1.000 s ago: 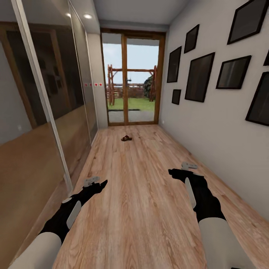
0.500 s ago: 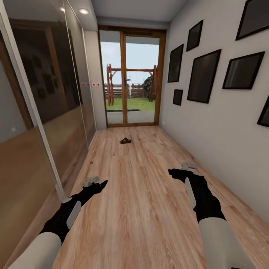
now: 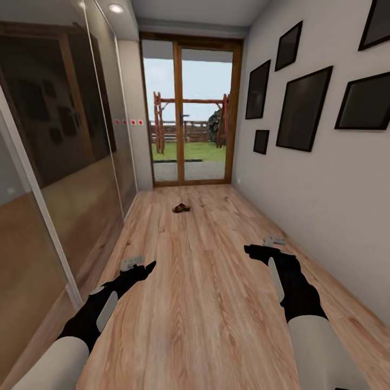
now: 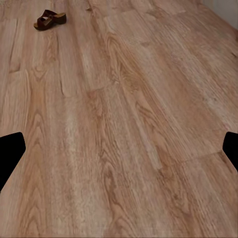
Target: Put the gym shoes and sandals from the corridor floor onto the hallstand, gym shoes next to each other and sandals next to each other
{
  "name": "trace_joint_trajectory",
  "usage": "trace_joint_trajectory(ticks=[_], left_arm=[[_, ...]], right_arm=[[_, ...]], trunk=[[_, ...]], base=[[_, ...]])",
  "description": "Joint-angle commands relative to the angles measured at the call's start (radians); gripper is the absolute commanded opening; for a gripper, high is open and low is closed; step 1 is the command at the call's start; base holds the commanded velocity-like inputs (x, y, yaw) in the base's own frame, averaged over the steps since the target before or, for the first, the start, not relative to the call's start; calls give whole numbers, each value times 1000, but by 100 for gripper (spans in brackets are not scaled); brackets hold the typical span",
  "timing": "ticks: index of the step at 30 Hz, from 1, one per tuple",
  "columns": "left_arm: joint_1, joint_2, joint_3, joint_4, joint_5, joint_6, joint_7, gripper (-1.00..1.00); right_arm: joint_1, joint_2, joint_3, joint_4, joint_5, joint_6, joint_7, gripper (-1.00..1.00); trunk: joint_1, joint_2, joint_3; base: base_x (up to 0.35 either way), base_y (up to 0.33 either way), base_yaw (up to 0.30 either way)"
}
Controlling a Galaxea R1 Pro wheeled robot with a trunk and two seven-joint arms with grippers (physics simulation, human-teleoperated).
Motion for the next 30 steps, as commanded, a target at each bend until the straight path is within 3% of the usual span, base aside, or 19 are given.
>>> trace_joint_trajectory(ticks=[1,13,30], left_arm=[[0,0,3,-1,11,10,-6,100],[0,0,3,-1,11,10,-5,100],[0,0,3,-1,11,10,-5,100]], right_arm=[[-1,1,-2,-1,5,5,1,100],[-1,1,-2,-1,5,5,1,100],[-1,2,-2,-1,5,5,1,100]], trunk=[[0,0,-1],[0,0,-1],[0,0,-1]], base=[[349,0,0],[349,-51,26],[349,-105,126]])
